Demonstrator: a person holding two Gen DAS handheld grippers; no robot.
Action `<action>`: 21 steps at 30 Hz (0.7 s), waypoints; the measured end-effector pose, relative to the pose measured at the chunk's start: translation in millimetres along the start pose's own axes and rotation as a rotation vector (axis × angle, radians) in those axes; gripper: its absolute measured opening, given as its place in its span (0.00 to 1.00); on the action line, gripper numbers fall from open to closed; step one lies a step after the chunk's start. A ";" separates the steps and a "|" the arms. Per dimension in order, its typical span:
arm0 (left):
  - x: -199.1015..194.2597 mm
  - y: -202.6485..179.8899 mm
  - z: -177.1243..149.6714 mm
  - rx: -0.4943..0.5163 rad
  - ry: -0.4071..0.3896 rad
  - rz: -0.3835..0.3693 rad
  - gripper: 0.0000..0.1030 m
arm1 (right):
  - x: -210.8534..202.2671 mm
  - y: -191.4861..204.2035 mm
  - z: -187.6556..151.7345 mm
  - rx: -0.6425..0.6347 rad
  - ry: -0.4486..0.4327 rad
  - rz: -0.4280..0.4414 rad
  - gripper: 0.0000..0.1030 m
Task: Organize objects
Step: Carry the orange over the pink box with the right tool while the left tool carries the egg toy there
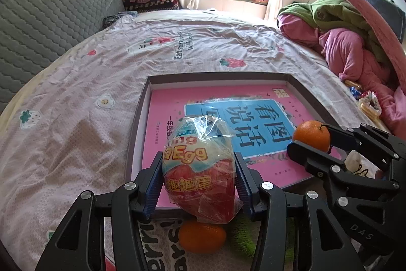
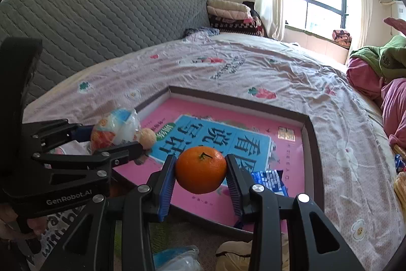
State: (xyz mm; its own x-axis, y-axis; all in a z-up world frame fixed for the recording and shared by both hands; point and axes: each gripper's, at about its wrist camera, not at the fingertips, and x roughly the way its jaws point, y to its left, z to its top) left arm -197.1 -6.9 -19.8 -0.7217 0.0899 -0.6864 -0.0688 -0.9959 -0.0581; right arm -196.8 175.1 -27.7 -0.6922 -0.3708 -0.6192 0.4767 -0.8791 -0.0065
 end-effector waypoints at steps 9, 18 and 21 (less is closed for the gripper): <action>9.9 -2.7 -0.3 0.002 0.021 -0.006 0.52 | 10.2 1.0 -5.1 0.007 0.038 0.014 0.38; 14.8 -9.9 1.2 0.021 0.030 -0.020 0.52 | 17.1 -3.3 -6.7 0.025 0.064 -0.004 0.38; 16.1 -10.8 1.4 0.027 0.033 -0.018 0.52 | 19.0 -3.1 -7.4 0.012 0.073 -0.022 0.38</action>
State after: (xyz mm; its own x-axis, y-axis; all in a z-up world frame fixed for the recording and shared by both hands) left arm -208.9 5.3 -29.2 -0.6971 0.1071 -0.7090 -0.1007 -0.9936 -0.0511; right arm -207.4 173.0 -45.3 -0.6613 -0.3287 -0.6743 0.4549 -0.8905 -0.0120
